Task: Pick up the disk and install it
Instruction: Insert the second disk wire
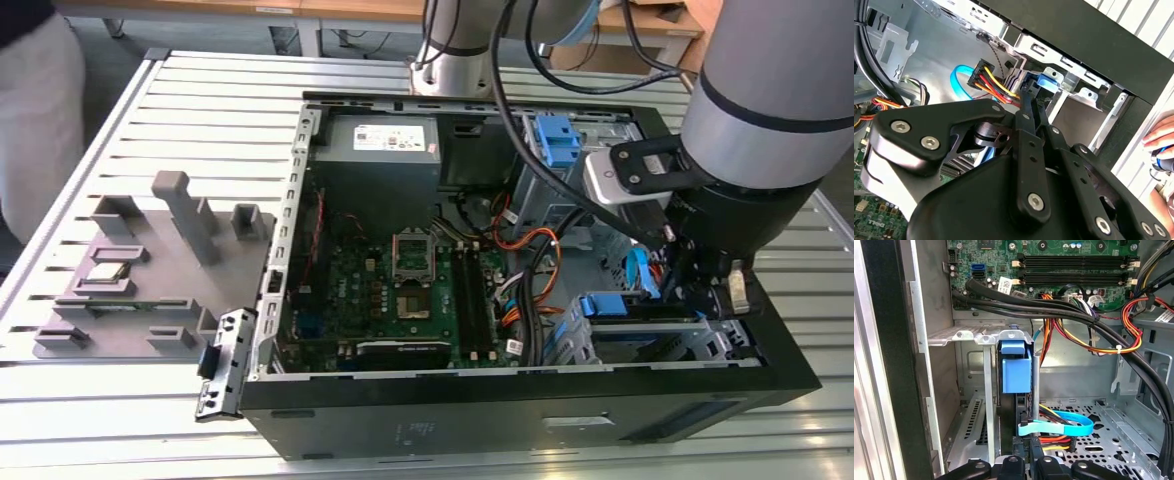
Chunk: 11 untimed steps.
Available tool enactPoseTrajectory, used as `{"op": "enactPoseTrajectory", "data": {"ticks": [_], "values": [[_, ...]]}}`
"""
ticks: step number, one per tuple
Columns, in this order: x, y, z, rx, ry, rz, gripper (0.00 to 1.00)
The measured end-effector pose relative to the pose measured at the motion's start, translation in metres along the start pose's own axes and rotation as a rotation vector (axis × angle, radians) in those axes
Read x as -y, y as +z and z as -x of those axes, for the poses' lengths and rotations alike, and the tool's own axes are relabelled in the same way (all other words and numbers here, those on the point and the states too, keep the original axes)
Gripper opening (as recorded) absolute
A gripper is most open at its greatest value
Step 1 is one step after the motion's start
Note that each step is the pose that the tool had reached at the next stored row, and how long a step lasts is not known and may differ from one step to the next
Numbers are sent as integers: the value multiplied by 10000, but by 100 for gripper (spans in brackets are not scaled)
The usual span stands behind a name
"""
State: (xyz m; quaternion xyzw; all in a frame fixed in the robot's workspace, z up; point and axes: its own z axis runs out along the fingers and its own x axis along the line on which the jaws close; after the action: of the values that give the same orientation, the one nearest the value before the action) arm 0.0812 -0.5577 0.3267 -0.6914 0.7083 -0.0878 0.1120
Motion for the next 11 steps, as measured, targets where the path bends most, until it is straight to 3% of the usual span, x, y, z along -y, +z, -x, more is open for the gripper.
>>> {"op": "enactPoseTrajectory", "data": {"ticks": [11], "values": [[-10,36,-17,-6,12,-1,17]]}}
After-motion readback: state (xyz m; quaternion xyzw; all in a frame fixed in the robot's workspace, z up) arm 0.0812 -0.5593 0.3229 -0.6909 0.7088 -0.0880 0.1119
